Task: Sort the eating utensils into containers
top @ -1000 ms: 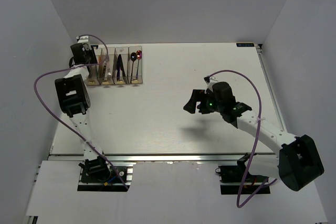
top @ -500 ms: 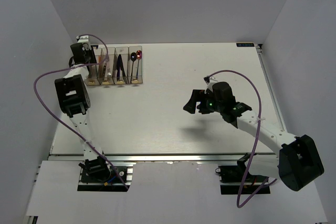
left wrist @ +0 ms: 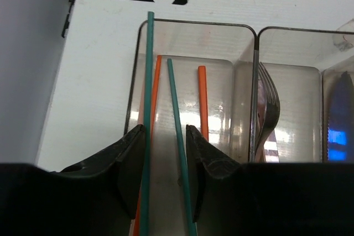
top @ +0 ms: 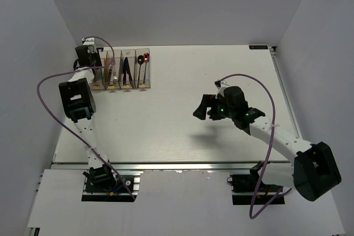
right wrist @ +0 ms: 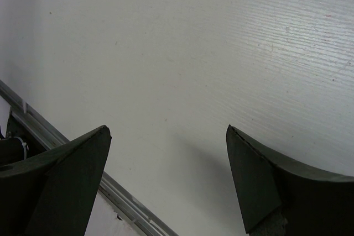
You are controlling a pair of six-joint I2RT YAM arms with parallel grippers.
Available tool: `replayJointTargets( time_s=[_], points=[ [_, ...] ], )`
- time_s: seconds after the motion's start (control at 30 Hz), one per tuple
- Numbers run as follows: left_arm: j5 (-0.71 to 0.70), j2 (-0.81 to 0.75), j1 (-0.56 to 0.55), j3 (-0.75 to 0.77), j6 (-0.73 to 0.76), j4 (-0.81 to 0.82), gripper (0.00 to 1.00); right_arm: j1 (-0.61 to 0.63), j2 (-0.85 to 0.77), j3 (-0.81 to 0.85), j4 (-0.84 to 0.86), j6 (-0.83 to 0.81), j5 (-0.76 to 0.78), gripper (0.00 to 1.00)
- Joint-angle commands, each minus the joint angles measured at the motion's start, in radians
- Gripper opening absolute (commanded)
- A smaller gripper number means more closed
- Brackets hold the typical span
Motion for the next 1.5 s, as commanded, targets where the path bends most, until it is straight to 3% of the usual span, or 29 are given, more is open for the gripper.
replayJointTargets(
  time_s=[0.0,0.53,0.67,0.87,0.97,1.0,1.03,1.13,1.37,1.47],
  points=[
    [0.009,0.006,0.005,0.024,0.006,-0.014,0.45,-0.005,0.01,0.017,0.038,-0.017,-0.008,0.89],
    [-0.011,0.052,0.003,-0.006,-0.003,-0.015,0.41,-0.006,0.01,0.017,0.066,-0.018,-0.011,0.89],
    [0.004,0.044,0.003,-0.007,-0.01,-0.018,0.2,-0.006,0.001,0.012,0.065,-0.02,-0.002,0.89],
    [-0.001,-0.032,0.003,-0.028,-0.018,-0.009,0.18,-0.006,0.001,0.012,0.066,-0.018,-0.005,0.89],
    [0.004,-0.072,0.003,-0.051,-0.023,0.005,0.41,-0.006,-0.004,0.01,0.067,-0.014,-0.006,0.89],
    [0.006,-0.078,0.002,-0.065,-0.023,0.008,0.56,-0.006,-0.005,0.01,0.067,-0.014,-0.008,0.89],
    [0.004,-0.086,0.003,-0.071,-0.027,0.011,0.62,-0.006,-0.01,0.009,0.067,-0.014,-0.009,0.89],
    [0.007,-0.112,0.002,-0.083,-0.038,0.012,0.67,-0.006,-0.024,0.006,0.064,-0.014,-0.008,0.89],
    [-0.022,-0.201,-0.029,-0.111,-0.059,-0.001,0.67,-0.006,-0.033,0.038,0.05,-0.014,-0.002,0.89],
    [-0.007,-0.273,-0.032,-0.187,-0.092,0.077,0.74,-0.005,-0.027,0.082,0.01,-0.021,0.023,0.89]
  ],
)
